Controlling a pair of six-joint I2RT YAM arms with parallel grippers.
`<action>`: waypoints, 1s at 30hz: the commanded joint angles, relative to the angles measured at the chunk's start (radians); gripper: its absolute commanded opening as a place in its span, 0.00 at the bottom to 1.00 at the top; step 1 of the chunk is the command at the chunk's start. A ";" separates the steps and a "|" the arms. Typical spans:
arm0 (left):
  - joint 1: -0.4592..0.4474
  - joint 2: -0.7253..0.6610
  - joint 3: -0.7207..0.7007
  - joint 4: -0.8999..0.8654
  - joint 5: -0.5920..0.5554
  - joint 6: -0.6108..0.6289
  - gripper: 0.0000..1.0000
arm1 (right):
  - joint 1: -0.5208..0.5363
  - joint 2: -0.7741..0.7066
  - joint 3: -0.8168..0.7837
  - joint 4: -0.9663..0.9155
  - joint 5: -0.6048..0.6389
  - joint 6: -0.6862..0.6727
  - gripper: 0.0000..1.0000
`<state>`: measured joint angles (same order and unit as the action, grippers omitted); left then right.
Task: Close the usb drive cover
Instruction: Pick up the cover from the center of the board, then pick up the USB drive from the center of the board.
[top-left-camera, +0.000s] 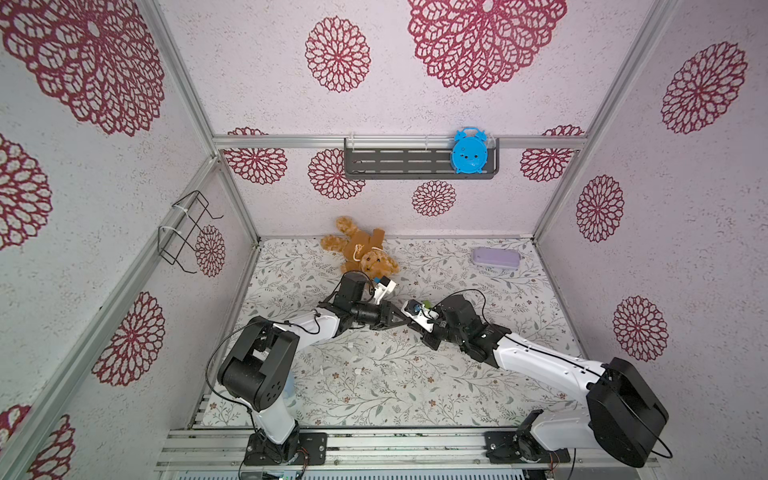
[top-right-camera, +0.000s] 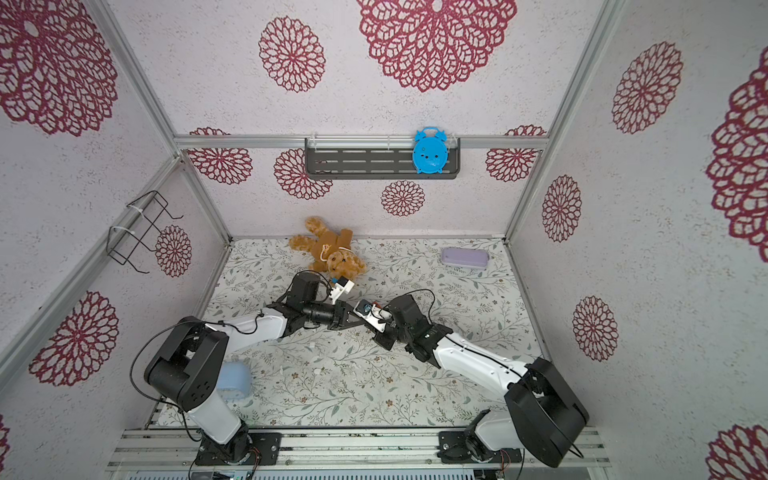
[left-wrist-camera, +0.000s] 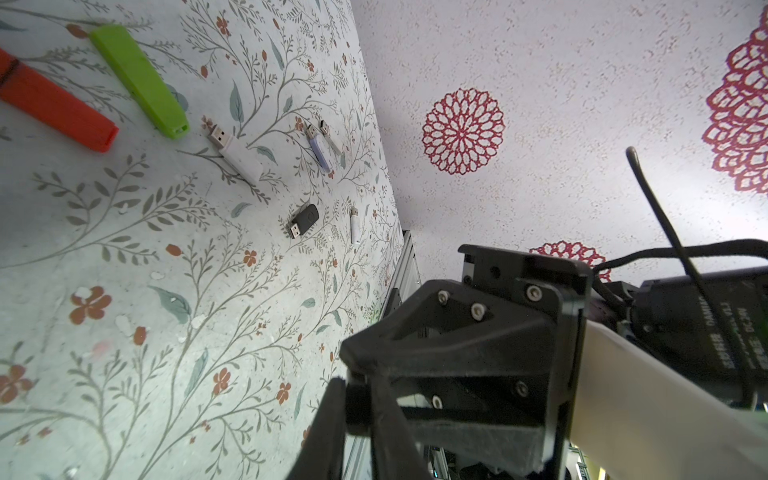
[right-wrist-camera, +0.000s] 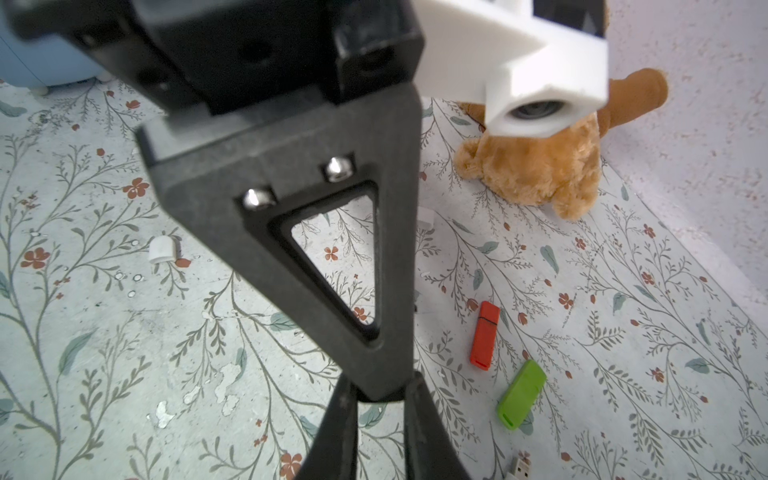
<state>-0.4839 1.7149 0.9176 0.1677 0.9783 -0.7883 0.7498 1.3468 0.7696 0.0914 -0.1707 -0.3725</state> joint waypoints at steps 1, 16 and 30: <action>-0.005 -0.003 0.021 -0.016 0.004 0.026 0.15 | 0.003 -0.027 0.036 0.005 -0.021 0.001 0.18; 0.017 -0.066 0.023 -0.066 -0.042 0.065 0.09 | -0.107 -0.186 -0.080 -0.047 0.107 0.224 0.35; 0.038 -0.175 0.006 -0.101 -0.107 0.084 0.08 | -0.465 -0.010 -0.037 -0.366 -0.064 0.488 0.40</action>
<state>-0.4541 1.5810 0.9287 0.0811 0.8940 -0.7277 0.2939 1.3212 0.6968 -0.1951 -0.1783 0.0677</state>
